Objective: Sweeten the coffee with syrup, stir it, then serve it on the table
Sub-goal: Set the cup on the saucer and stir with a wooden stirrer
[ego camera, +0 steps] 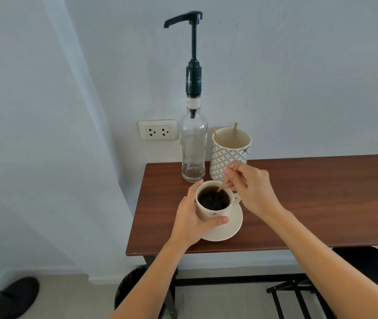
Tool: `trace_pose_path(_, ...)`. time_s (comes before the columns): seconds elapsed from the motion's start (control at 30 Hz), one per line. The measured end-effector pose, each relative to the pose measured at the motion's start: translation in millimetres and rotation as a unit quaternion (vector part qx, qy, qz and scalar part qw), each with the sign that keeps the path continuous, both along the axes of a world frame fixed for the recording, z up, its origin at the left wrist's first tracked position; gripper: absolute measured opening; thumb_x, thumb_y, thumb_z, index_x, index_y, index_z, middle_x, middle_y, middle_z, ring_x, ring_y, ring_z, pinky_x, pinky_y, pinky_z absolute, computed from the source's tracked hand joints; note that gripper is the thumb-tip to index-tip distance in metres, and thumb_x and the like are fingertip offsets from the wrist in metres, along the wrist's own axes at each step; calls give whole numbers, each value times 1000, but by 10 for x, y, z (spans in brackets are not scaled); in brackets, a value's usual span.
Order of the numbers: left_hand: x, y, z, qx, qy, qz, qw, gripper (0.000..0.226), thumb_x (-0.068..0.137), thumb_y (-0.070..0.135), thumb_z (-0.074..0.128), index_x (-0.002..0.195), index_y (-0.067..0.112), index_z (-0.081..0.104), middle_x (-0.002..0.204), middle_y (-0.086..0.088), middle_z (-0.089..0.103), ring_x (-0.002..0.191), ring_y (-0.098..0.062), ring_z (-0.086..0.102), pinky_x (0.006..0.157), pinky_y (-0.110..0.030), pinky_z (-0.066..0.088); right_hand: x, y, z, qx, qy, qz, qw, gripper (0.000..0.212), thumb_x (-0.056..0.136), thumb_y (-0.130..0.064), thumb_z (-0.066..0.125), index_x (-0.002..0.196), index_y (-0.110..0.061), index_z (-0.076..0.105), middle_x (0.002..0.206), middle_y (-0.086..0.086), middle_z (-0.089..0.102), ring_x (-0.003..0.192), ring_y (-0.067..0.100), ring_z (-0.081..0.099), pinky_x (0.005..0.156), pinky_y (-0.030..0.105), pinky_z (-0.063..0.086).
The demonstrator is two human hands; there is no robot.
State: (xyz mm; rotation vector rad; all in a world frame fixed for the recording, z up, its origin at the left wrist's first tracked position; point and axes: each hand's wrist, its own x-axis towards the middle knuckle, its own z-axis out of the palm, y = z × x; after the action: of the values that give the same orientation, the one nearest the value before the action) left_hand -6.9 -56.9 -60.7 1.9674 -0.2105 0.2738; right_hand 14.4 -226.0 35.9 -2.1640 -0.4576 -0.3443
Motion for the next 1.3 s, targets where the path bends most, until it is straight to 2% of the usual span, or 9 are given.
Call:
trace_pose_path(0.13, 8, 1, -1, -1, -3, 1, 1000, 93, 62, 50, 90, 133, 60, 32, 131, 26, 58, 128, -3, 53, 110, -43, 45, -80, -159, 10, -38, 0, -21, 999, 20, 101, -20, 54, 88, -8, 64, 71, 2, 72, 69, 12, 71, 72, 43, 60)
trace_pose_path(0.37, 8, 1, -6, -6, -18, -5, 1000, 92, 62, 45, 91, 134, 55, 35, 128, 24, 61, 123, -7, 59, 105, -42, 49, -98, 148, -12, 41, 40, 39, 998, 17, 99, -16, 59, 90, -6, 70, 75, 6, 75, 73, 14, 74, 77, 34, 62)
trace_pose_path(0.5, 0, 2, -3, 1, -16, -4, 1000, 92, 63, 42, 92, 129, 64, 33, 127, 33, 57, 126, 1, 54, 108, -29, 45, 21, 52, 40, -22, -18, 12, 1000, 18, 100, -17, 57, 82, -16, 62, 72, 6, 70, 69, 21, 69, 72, 40, 57)
trace_pose_path(0.6, -2, -1, -7, -3, -7, -4, 1000, 91, 63, 43, 92, 131, 58, 34, 128, 32, 57, 126, 3, 53, 107, -25, 45, -3, -121, 51, -59, -5, -8, 998, 22, 101, -21, 54, 84, -8, 61, 70, 7, 70, 68, 25, 70, 69, 47, 58)
trace_pose_path(0.8, 12, 3, -12, -5, -17, -4, 1000, 92, 62, 41, 93, 134, 54, 35, 128, 24, 61, 124, -6, 58, 106, -39, 49, -121, 94, 31, 39, 67, 44, 996, 18, 99, -15, 58, 92, -4, 70, 77, 7, 76, 71, 13, 74, 72, 23, 62)
trace_pose_path(0.93, 8, -3, -9, 4, -17, 0, 1000, 92, 62, 41, 93, 131, 59, 35, 129, 30, 58, 126, -1, 54, 108, -31, 46, 28, 114, 57, -9, -16, 27, 999, 20, 100, -15, 57, 86, -6, 68, 74, 8, 71, 72, 23, 72, 72, 30, 59)
trace_pose_path(1.07, 10, 5, -21, -4, -9, 0, 1000, 92, 62, 37, 94, 131, 56, 36, 126, 34, 57, 125, 4, 53, 104, -16, 42, 32, -100, 54, -62, -4, 1, 998, 25, 101, -21, 53, 82, -7, 61, 68, 7, 69, 65, 28, 69, 68, 46, 58)
trace_pose_path(1.2, 6, -5, -11, -14, -9, -4, 1000, 93, 63, 35, 94, 134, 49, 37, 130, 20, 61, 126, -5, 57, 107, -29, 47, -86, 28, 25, 32, 76, 31, 996, 21, 100, -17, 57, 88, -4, 68, 74, 6, 76, 67, 14, 74, 70, 29, 64)
trace_pose_path(1.3, 6, -3, -8, -11, -17, -2, 1000, 93, 62, 36, 94, 135, 51, 38, 130, 20, 61, 125, -7, 58, 107, -34, 48, -59, 191, 40, 44, 23, 44, 998, 20, 100, -14, 57, 90, -1, 69, 77, 12, 74, 73, 20, 73, 74, 27, 61)
